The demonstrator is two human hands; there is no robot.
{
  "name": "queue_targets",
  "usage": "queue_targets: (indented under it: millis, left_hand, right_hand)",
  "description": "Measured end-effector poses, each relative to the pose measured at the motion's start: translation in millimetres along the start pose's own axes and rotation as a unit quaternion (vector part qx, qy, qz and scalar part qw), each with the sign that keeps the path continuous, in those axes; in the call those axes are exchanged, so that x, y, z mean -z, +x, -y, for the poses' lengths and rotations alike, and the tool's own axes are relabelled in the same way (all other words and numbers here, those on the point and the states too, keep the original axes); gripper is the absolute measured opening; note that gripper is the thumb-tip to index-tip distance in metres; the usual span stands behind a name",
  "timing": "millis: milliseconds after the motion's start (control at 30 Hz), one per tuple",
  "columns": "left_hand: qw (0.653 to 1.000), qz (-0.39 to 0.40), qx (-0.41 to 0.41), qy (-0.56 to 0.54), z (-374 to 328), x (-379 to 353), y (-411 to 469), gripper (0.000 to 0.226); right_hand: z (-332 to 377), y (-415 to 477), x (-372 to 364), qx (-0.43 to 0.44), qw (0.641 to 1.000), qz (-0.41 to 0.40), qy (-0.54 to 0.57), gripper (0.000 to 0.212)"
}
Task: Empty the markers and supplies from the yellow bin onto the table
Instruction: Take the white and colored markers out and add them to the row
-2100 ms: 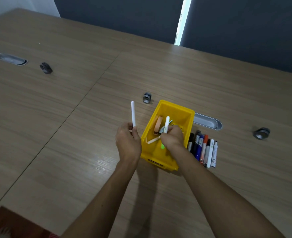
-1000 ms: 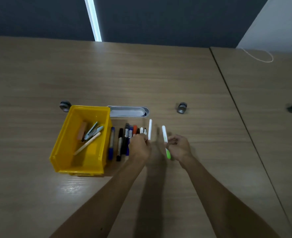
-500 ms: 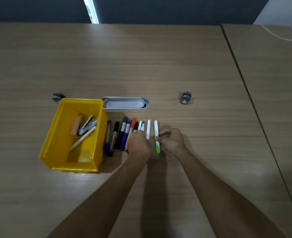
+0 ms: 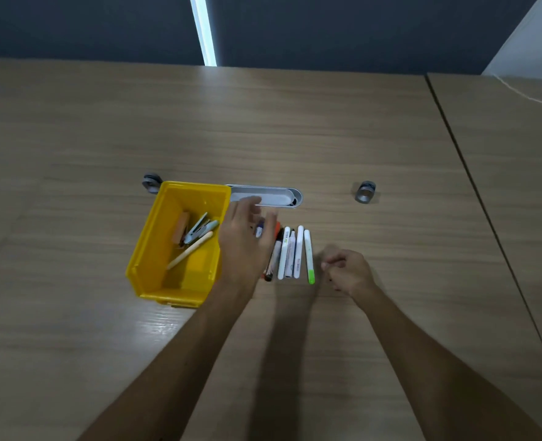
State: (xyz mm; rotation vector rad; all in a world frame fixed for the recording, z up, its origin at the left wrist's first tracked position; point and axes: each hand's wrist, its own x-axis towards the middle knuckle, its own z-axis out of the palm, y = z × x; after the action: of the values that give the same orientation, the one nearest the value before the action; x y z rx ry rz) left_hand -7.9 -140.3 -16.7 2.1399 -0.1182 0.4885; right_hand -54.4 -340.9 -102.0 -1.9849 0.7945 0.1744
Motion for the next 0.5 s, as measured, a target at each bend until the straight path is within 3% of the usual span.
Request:
queue_targets:
  millis: [100,167,267,400,500]
  left_hand:
    - [0.995,-0.093,0.015,-0.009,17,33,18,0.029]
    - [0.993,-0.087,0.067,0.041,38,49,27,0.033]
    - [0.970,0.055,0.145,0.189,68,57,27,0.032]
    - [0.897,0.245,0.181,0.321,94,55,23,0.043]
    - [0.846,0.313,0.197,0.384,107,51,18,0.046]
  right_hand:
    - [-1,-9,-3,0.038,0.994,-0.022,-0.099,0.005]
    - [3,-16,-6,0.055,0.989,-0.027,-0.136,0.006]
    - [14,-24,-14,0.073,0.983,-0.026,-0.166,0.010]
    - [30,-34,-27,0.100,0.978,-0.018,-0.179,0.013]
    - [40,-36,-36,0.141,0.973,-0.020,-0.183,0.013]
